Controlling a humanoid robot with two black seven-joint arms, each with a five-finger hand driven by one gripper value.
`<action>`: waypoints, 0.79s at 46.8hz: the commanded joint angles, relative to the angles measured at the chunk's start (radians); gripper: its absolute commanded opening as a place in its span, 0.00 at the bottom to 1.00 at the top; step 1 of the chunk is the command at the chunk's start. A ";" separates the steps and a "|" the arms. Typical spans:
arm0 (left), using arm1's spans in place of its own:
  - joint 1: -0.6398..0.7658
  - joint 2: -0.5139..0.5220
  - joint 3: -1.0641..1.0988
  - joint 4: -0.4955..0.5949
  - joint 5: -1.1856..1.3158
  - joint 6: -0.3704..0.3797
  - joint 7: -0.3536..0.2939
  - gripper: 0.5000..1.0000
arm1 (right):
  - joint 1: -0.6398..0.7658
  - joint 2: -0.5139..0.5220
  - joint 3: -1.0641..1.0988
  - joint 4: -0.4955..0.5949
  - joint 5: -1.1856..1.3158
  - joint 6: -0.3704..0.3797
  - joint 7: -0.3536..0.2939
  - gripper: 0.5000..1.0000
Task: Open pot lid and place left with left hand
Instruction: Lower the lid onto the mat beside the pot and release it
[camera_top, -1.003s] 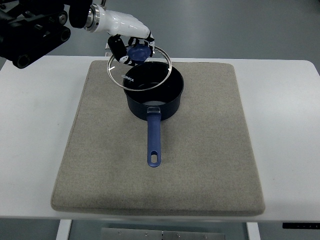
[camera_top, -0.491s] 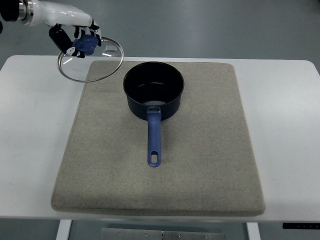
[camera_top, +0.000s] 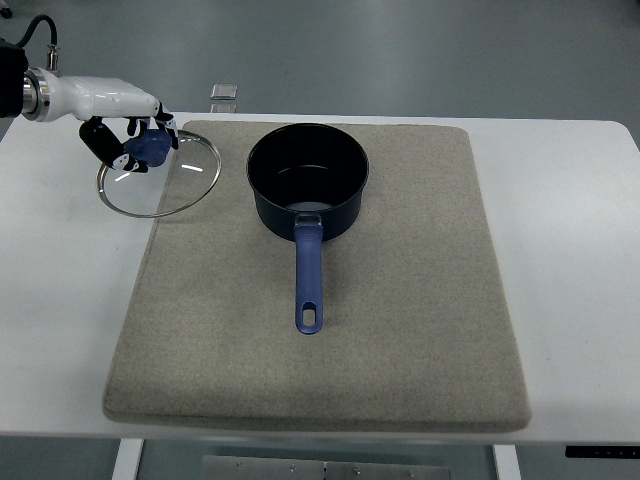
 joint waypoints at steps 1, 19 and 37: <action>0.022 -0.019 0.000 0.014 0.004 0.003 0.001 0.00 | -0.001 0.000 0.000 0.000 0.000 0.000 0.000 0.83; 0.082 -0.096 0.005 0.075 0.010 0.073 0.001 0.00 | -0.001 0.000 0.000 0.000 0.000 0.000 0.000 0.83; 0.090 -0.127 -0.001 0.107 -0.001 0.076 0.002 0.00 | -0.001 0.000 0.000 0.000 0.000 0.000 0.000 0.83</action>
